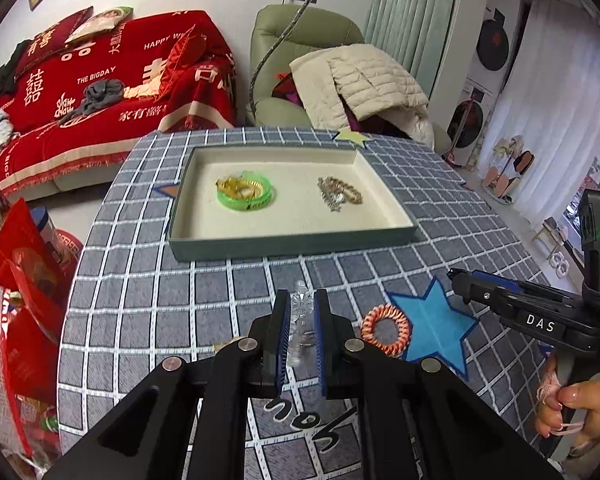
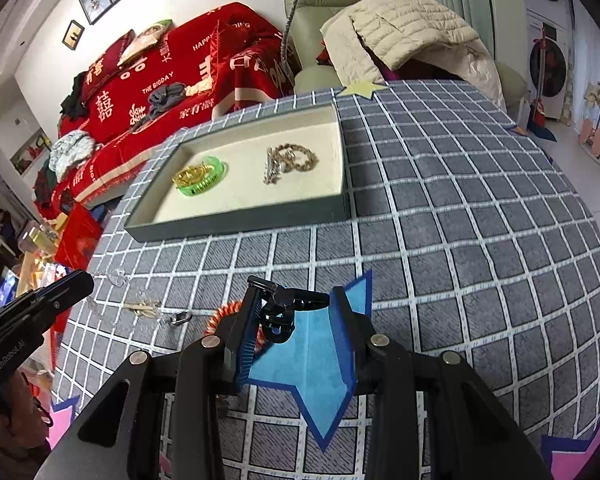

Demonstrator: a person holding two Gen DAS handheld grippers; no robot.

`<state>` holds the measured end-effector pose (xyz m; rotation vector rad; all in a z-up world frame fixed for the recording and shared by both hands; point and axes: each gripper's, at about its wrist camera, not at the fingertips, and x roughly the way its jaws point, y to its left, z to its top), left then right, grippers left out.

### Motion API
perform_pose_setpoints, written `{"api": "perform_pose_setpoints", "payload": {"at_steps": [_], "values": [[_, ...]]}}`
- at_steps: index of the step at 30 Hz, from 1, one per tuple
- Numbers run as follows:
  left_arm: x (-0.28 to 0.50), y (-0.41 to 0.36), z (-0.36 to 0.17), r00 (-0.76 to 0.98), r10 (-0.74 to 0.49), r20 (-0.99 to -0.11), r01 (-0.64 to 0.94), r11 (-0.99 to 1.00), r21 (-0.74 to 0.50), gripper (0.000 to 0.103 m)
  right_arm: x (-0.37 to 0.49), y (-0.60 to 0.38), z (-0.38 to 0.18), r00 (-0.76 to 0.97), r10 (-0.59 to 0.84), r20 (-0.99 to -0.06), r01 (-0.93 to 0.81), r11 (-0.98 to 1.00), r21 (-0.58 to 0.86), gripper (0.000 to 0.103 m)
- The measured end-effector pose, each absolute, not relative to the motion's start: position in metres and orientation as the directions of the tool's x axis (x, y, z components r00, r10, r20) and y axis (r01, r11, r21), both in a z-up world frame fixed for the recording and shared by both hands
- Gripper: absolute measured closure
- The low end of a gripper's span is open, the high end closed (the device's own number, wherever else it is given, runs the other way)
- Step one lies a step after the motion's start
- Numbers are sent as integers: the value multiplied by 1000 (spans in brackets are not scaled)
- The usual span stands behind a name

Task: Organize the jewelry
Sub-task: 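Lower the crystal chain onto the green bangle while the right sets the black clip beside the braided bracelet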

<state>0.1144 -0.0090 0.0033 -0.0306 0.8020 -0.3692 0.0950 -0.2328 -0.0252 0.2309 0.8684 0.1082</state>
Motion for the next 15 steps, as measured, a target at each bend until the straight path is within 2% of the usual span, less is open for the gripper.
{"api": "perform_pose_setpoints", "payload": {"at_steps": [15], "values": [[147,-7,51,687,-359,-631,334,928,-164,71,127,-232,24,691,208,-692,-51,969,240,65]]}}
